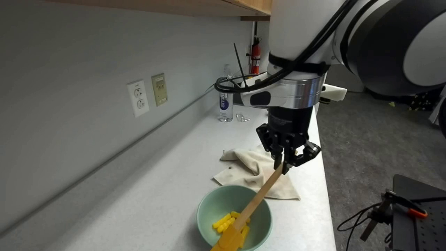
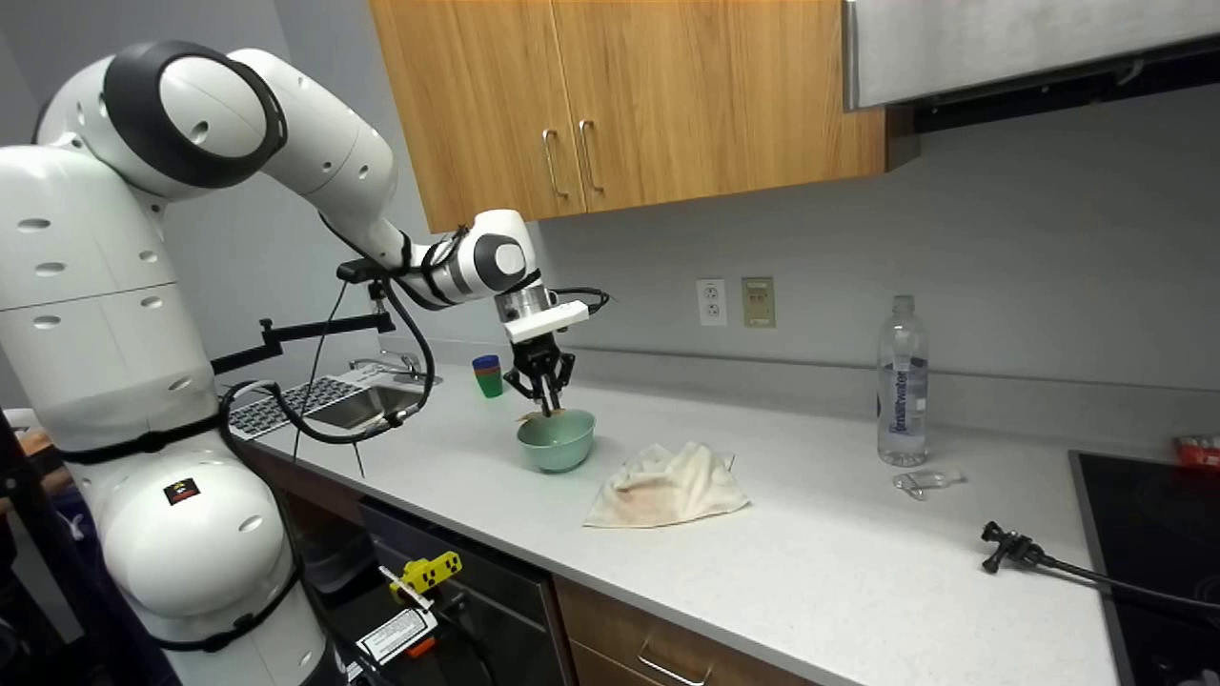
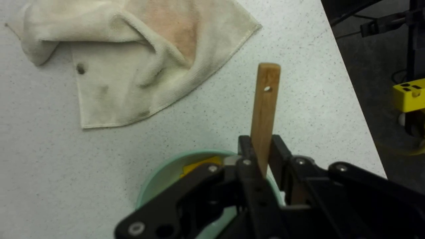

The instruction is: Use the wooden spatula to stir the contents in the green bowl

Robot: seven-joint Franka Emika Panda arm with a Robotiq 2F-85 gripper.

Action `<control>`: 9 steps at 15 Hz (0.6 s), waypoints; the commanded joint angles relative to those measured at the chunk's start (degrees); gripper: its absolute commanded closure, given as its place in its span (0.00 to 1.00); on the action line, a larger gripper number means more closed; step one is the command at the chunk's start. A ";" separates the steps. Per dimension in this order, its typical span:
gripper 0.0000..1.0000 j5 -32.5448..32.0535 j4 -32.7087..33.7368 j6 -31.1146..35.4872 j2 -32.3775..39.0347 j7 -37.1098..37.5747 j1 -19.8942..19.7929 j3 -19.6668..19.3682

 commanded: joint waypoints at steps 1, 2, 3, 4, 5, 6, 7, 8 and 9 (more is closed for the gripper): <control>0.96 -2.74 -1.59 0.49 -2.11 1.67 -0.32 -0.32; 0.96 -3.48 -1.62 0.48 -2.18 2.09 -0.33 -0.38; 0.96 -3.85 -1.64 0.60 -2.19 2.47 -0.33 -0.41; 0.96 -4.33 -1.67 0.63 -2.24 2.91 -0.34 -0.42; 0.96 -4.78 -1.70 0.64 -2.31 3.35 -0.34 -0.43; 0.96 -5.06 -1.70 0.63 -2.32 3.63 -0.33 -0.42; 0.96 -5.27 -1.71 0.61 -2.36 3.93 -0.33 -0.42; 0.96 -5.38 -1.74 0.56 -2.40 4.17 -0.32 -0.41; 0.96 -5.17 -1.78 0.65 -2.43 4.21 -0.32 -0.40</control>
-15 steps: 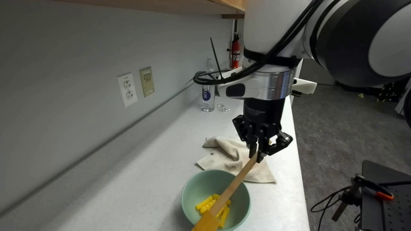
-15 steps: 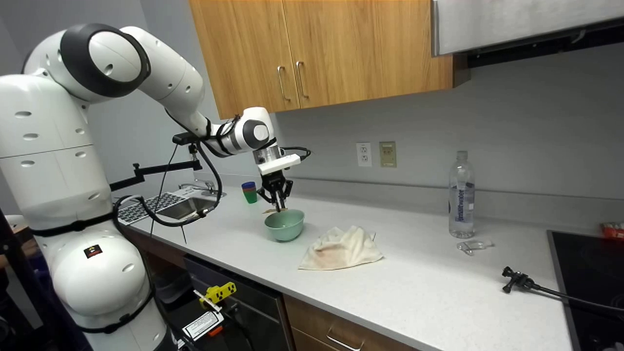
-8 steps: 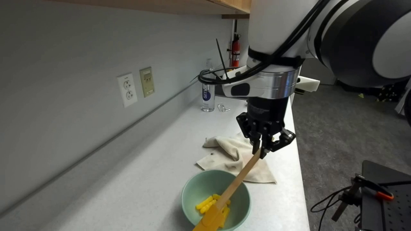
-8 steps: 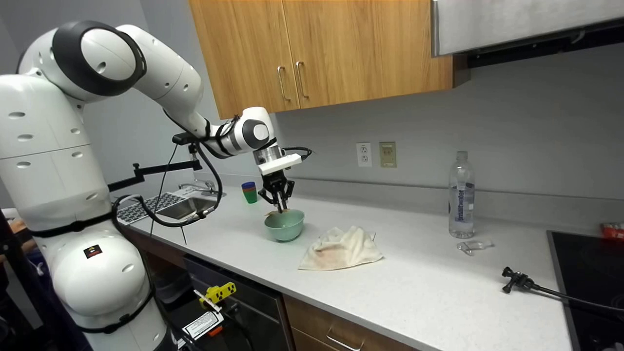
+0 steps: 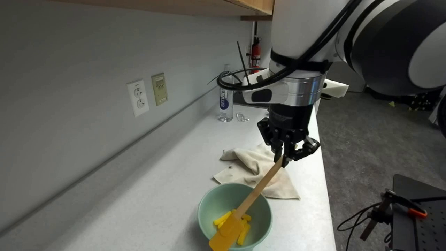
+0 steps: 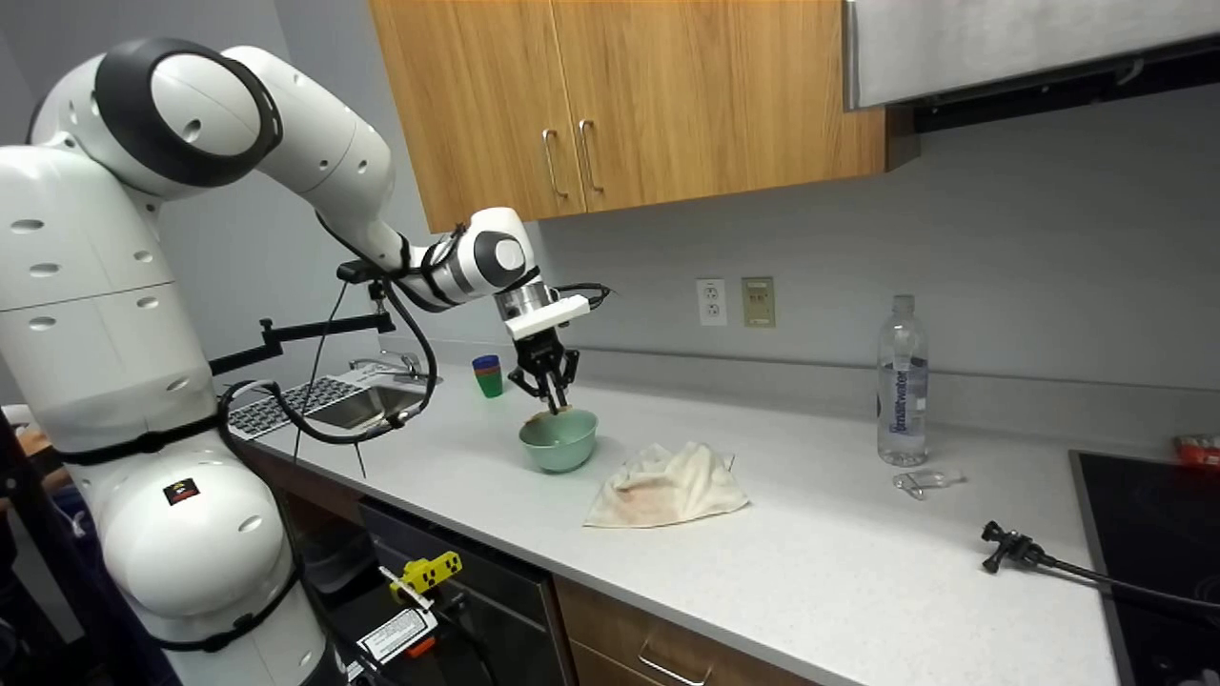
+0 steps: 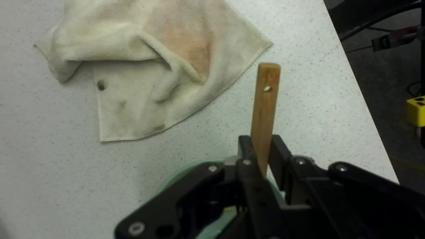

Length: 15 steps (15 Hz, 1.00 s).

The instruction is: Use the wooden spatula to stir the contents in the green bowl

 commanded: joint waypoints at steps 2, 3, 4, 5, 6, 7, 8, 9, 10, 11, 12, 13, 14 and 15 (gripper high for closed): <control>0.96 -0.82 -1.57 0.76 -1.80 1.47 -0.21 -0.12; 0.96 -0.34 -1.60 0.80 -1.79 1.17 -0.22 -0.10; 0.96 0.82 -1.66 1.06 -1.77 0.24 -0.23 -0.06; 0.96 1.96 -1.77 1.54 -1.75 -0.55 -0.26 -0.05; 0.96 2.93 -1.84 1.84 -1.75 -1.10 -0.27 -0.04; 0.96 2.86 -1.91 1.80 -1.80 -0.93 -0.26 -0.06; 0.96 2.95 -1.97 1.84 -1.82 -0.91 -0.26 -0.07; 0.96 2.92 -2.05 2.12 -1.82 -0.94 -0.27 -0.08; 0.96 2.86 -2.09 2.23 -1.82 -0.86 -0.27 -0.08; 0.96 2.31 -2.12 2.25 -1.84 -0.36 -0.26 -0.10; 0.96 2.04 -2.15 2.29 -1.85 -0.20 -0.26 -0.10; 0.96 1.85 -2.17 2.29 -1.86 -0.04 -0.26 -0.11; 0.96 1.83 -2.23 2.38 -1.86 -0.03 -0.25 -0.11; 0.96 1.69 -2.27 2.43 -1.89 0.05 -0.26 -0.12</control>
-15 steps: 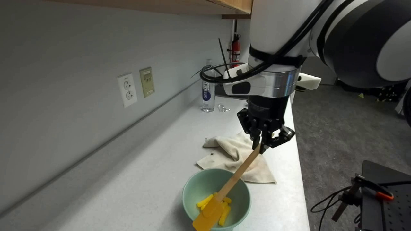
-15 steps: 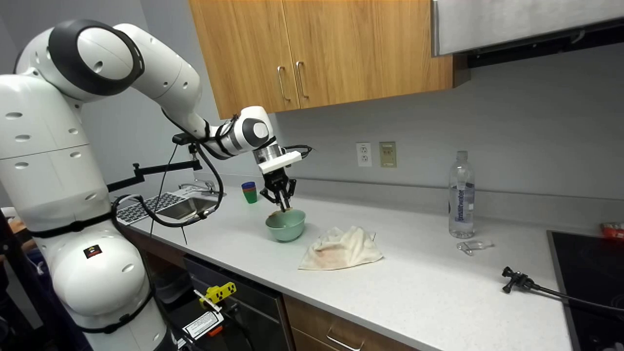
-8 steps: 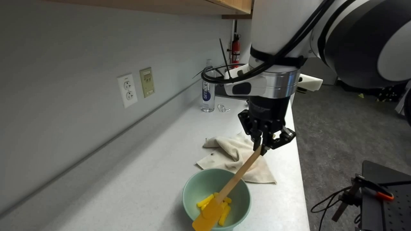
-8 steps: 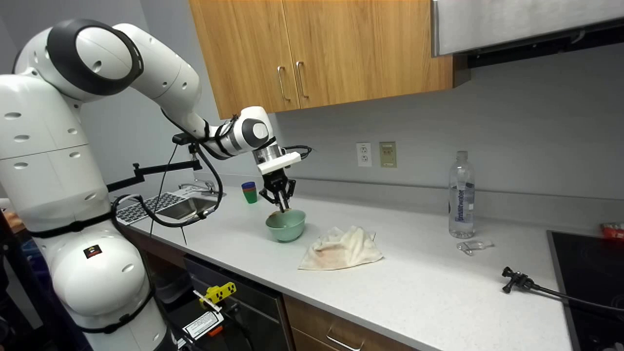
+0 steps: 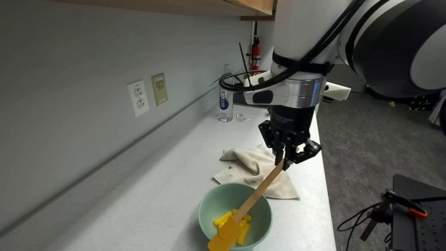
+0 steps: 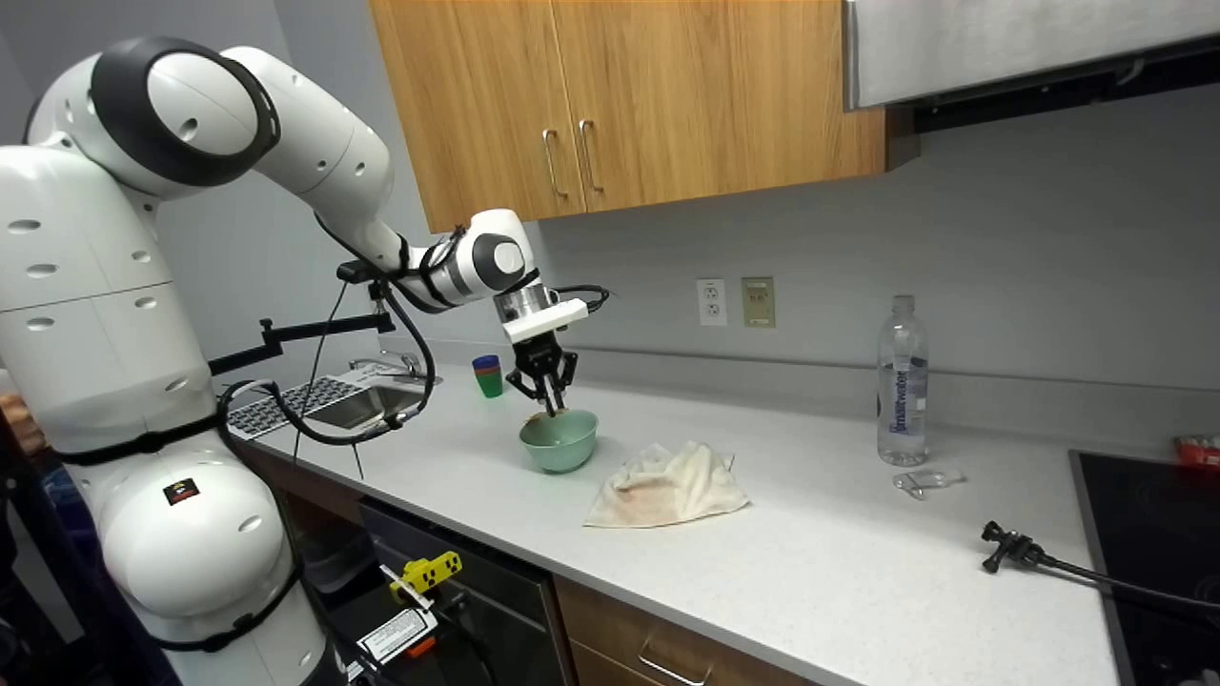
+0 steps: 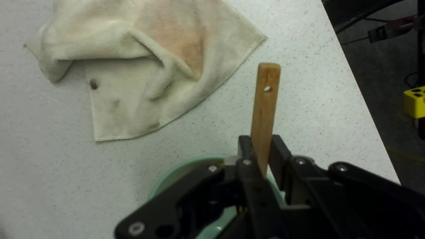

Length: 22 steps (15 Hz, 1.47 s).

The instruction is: Use the wooden spatula to stir the contents in the green bowl

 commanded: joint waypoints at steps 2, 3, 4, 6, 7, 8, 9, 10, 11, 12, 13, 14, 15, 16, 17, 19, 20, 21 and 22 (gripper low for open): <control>0.96 -0.01 -1.51 1.85 -1.63 -0.40 -0.26 -0.13; 0.96 -0.11 -1.50 1.72 -1.67 -0.15 -0.25 -0.14; 0.96 -0.06 -1.51 1.66 -1.72 0.07 -0.24 -0.13; 0.96 0.62 -1.45 1.40 -1.71 -0.54 -0.23 -0.11; 0.96 0.80 -1.39 1.07 -1.71 -0.91 -0.23 -0.10; 0.96 0.66 -1.35 0.80 -1.72 -0.97 -0.23 -0.10; 0.96 1.13 -1.35 0.82 -1.70 -1.44 -0.23 -0.09; 0.96 2.06 -1.45 1.46 -1.66 -1.56 -0.23 -0.06; 0.83 0.23 -0.09 -0.01 -0.19 0.00 -0.03 0.06; 0.83 0.46 -0.09 -0.01 -0.19 -0.01 -0.03 0.06; 0.83 0.60 -0.10 -0.01 -0.19 -0.01 -0.03 0.06; 0.83 0.73 -0.10 -0.01 -0.19 -0.01 -0.03 0.06; 0.83 0.80 -0.10 -0.01 -0.19 -0.01 -0.03 0.06; 0.83 0.83 -0.10 -0.01 -0.19 -0.01 -0.03 0.06; 0.83 0.84 -0.10 -0.01 -0.19 -0.01 -0.03 0.06; 0.83 0.84 -0.10 -0.01 -0.19 -0.01 -0.03 0.06; 0.83 0.84 -0.10 -0.01 -0.19 -0.01 -0.03 0.06; 0.83 0.84 -0.10 -0.01 -0.19 -0.01 -0.03 0.06; 0.83 0.84 -0.10 -0.01 -0.19 -0.01 -0.03 0.06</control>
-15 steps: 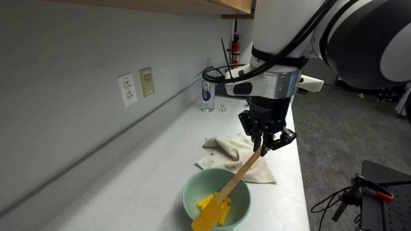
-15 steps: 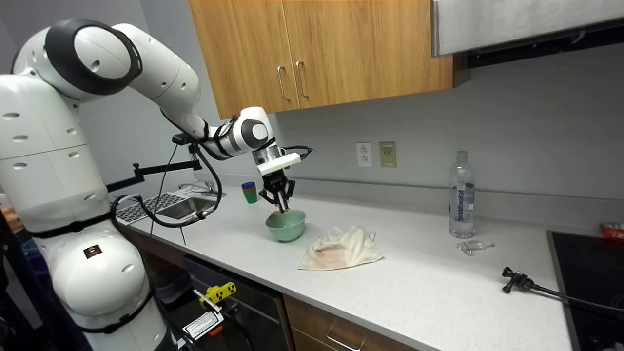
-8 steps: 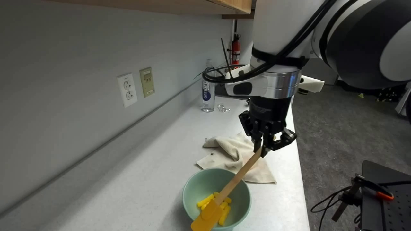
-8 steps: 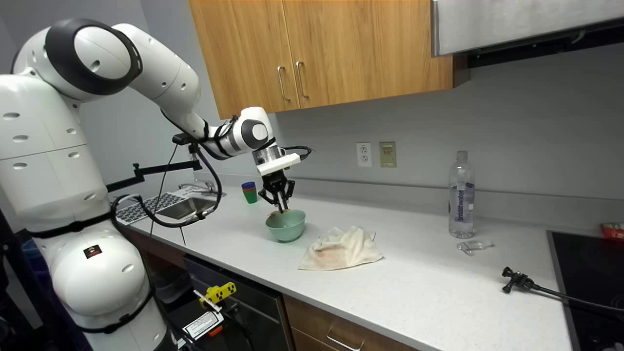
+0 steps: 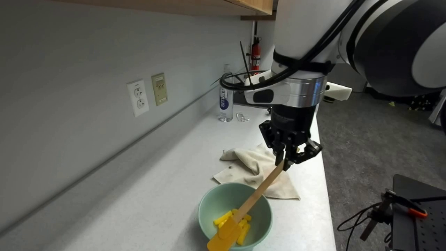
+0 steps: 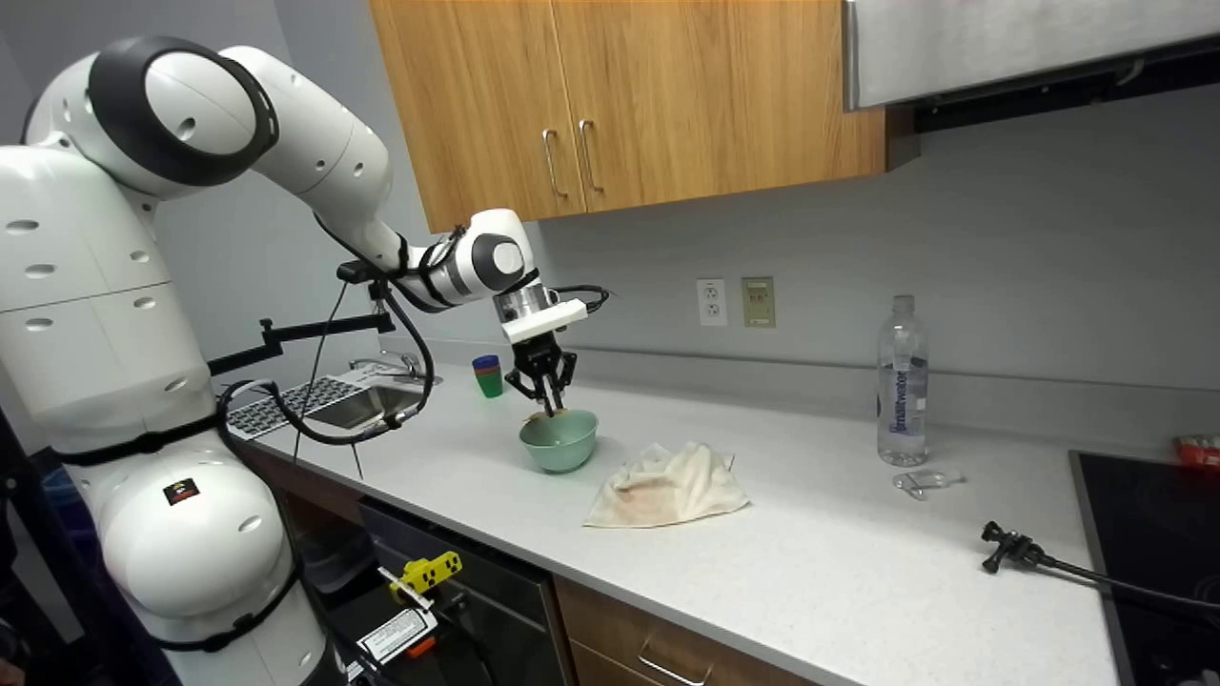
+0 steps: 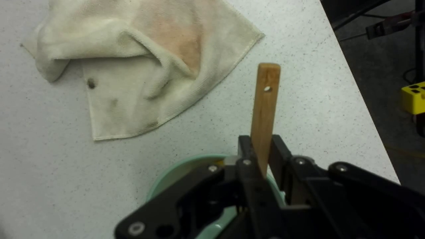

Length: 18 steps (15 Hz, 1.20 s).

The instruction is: Use the wooden spatula to stir the contents in the green bowl

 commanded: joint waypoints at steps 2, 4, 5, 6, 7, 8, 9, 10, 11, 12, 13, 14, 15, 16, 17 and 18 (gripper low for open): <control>0.83 0.02 0.09 -0.12 0.01 0.00 -0.03 0.06; 0.96 -0.93 0.08 -0.47 -0.19 0.57 -0.17 -0.10; 0.96 -1.46 0.07 -0.83 -0.50 0.83 -0.29 -0.23; 0.96 -1.86 0.02 -1.05 -0.92 0.88 -0.42 -0.37; 0.96 -2.35 -0.02 -1.15 -1.33 0.76 -0.55 -0.52; 0.96 -2.62 -0.05 -1.15 -1.81 0.61 -0.70 -0.75; 0.96 -3.29 -0.05 -1.20 -2.17 0.87 -0.80 -0.97; 0.96 -3.93 0.07 -1.47 -2.52 0.90 -0.92 -1.20; 0.96 -4.34 0.35 -2.15 -3.02 1.07 -0.87 -1.23; 0.96 -5.59 0.56 -2.79 -3.19 1.38 -0.96 -1.37; 0.96 -6.48 0.73 -3.17 -3.13 1.25 -1.09 -1.50; 0.96 -8.01 1.15 -4.00 -2.82 1.52 -1.14 -1.49; 0.96 -8.81 1.69 -4.82 -2.31 1.33 -1.07 -1.43; 0.96 -9.32 2.57 -5.76 -1.20 0.83 -0.90 -1.29; 0.96 -9.96 3.34 -6.51 -0.18 0.67 -0.78 -1.16; 0.96 -10.37 4.19 -7.19 0.88 0.35 -0.68 -1.03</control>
